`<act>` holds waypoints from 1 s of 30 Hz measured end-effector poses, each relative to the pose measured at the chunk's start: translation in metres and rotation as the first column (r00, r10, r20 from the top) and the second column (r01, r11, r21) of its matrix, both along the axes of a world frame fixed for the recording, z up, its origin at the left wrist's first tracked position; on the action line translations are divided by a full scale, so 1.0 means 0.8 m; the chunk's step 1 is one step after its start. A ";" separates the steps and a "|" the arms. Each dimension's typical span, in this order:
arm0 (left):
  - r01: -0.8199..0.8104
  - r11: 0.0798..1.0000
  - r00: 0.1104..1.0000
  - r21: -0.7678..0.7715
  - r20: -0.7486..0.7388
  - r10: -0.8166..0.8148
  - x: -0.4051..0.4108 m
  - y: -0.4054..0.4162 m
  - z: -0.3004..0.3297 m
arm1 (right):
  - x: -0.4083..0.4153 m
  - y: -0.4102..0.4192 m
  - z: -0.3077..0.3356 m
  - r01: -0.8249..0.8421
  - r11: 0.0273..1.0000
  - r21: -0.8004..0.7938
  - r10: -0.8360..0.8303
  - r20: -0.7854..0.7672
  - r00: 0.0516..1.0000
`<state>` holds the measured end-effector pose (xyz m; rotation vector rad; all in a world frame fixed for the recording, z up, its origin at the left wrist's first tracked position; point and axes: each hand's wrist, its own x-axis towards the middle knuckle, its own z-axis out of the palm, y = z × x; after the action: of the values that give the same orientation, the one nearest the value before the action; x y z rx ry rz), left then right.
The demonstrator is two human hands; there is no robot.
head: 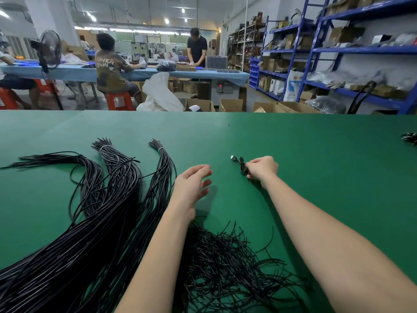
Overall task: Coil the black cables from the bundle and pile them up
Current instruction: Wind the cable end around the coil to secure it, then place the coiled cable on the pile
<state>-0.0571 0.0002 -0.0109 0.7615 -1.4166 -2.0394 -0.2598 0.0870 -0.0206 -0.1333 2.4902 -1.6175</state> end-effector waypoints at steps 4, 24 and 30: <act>0.009 1.000 1.000 0.000 0.013 -0.009 -0.001 -0.002 -0.002 | 0.005 0.004 -0.011 0.068 0.995 0.069 -0.062 -0.092 0.994; 0.029 0.999 0.998 -0.038 0.059 -0.027 0.003 -0.001 0.004 | 0.065 0.032 0.037 -0.156 0.988 0.007 0.152 -0.294 0.944; -0.015 0.987 0.995 -0.161 0.097 0.030 0.002 -0.003 0.003 | 0.139 0.040 0.004 -0.396 0.908 0.136 0.418 -0.233 0.878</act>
<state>-0.0553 -0.0021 -0.0087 0.8150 -1.5979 -1.8667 -0.1485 0.1192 -0.0174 -0.8488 2.4756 -1.3870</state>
